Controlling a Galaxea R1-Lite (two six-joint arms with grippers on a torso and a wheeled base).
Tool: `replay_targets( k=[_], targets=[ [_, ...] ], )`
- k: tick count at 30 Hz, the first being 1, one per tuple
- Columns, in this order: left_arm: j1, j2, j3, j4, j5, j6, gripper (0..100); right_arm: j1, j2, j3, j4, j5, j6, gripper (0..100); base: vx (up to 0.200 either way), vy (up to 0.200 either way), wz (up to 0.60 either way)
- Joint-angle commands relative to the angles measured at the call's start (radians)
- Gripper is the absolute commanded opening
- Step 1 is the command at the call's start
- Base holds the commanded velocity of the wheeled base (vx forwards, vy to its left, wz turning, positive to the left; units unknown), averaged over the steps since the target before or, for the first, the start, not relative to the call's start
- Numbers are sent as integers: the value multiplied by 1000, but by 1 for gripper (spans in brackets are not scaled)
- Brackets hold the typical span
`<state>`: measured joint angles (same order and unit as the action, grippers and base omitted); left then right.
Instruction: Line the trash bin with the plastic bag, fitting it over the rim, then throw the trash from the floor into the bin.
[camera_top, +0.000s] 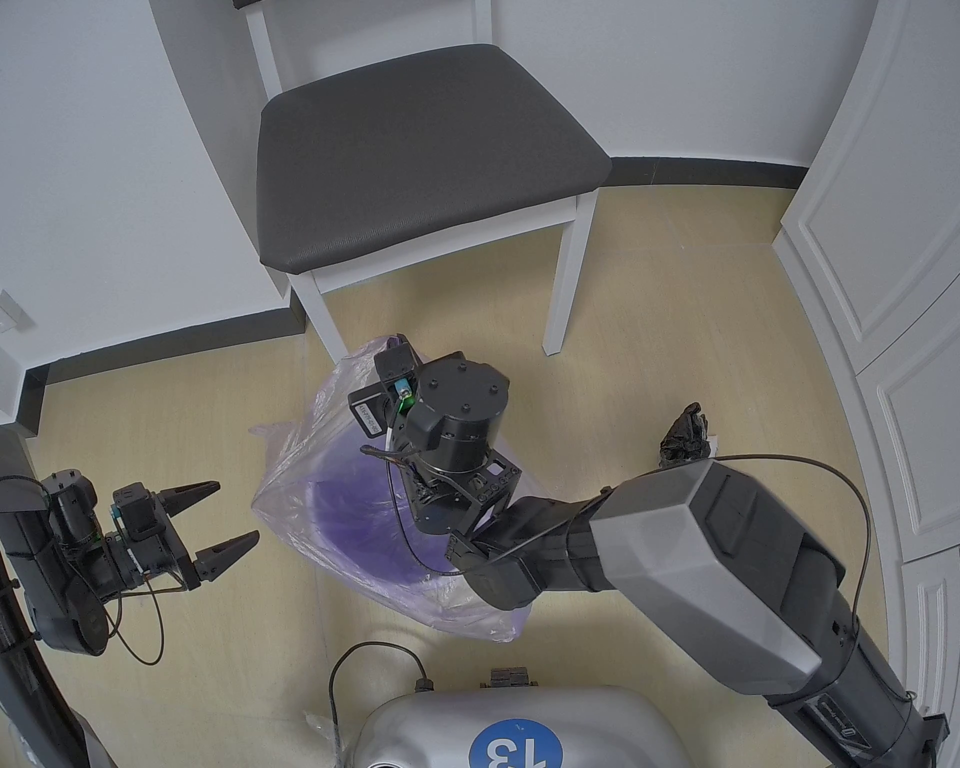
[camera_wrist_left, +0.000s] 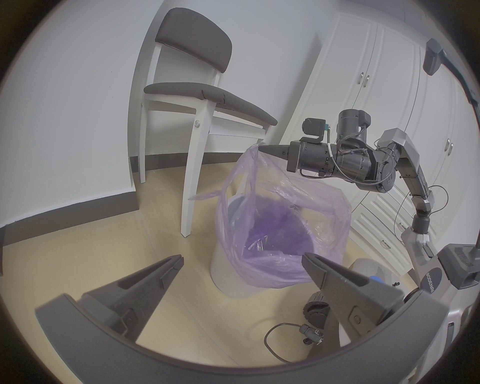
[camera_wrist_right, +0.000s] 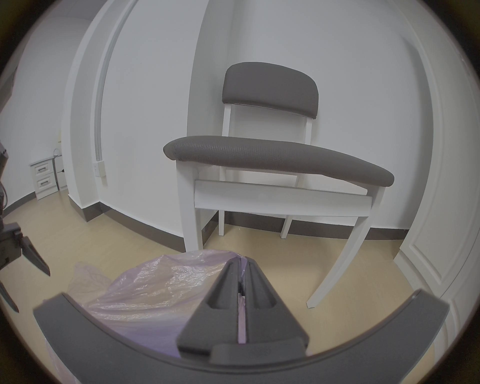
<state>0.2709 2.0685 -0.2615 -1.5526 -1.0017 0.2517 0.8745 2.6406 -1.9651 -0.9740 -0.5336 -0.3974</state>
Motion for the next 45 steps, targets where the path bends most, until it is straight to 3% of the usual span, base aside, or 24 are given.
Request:
replay_targets(
  k=[1, 22, 23, 29, 45],
  targets=[
    [1, 2, 1, -18, 0, 0, 100, 3, 47, -35, -2, 1, 0, 0, 0, 0, 0],
    [1, 10, -2, -18, 0, 15, 100, 0, 51, -35, -35, 11, -3, 0, 0, 0, 0],
    [1, 12, -2, -18, 0, 15, 100, -2, 51, -35, -38, 12, -3, 100, 0, 0, 0],
    [1, 12, -2, -18, 0, 17, 100, 1, 53, -35, -69, 50, 0, 100, 0, 0, 0],
    [1, 12, -2, -18, 0, 17, 100, 5, 16, -12, -41, 53, 0, 100, 0, 0, 0]
  ],
)
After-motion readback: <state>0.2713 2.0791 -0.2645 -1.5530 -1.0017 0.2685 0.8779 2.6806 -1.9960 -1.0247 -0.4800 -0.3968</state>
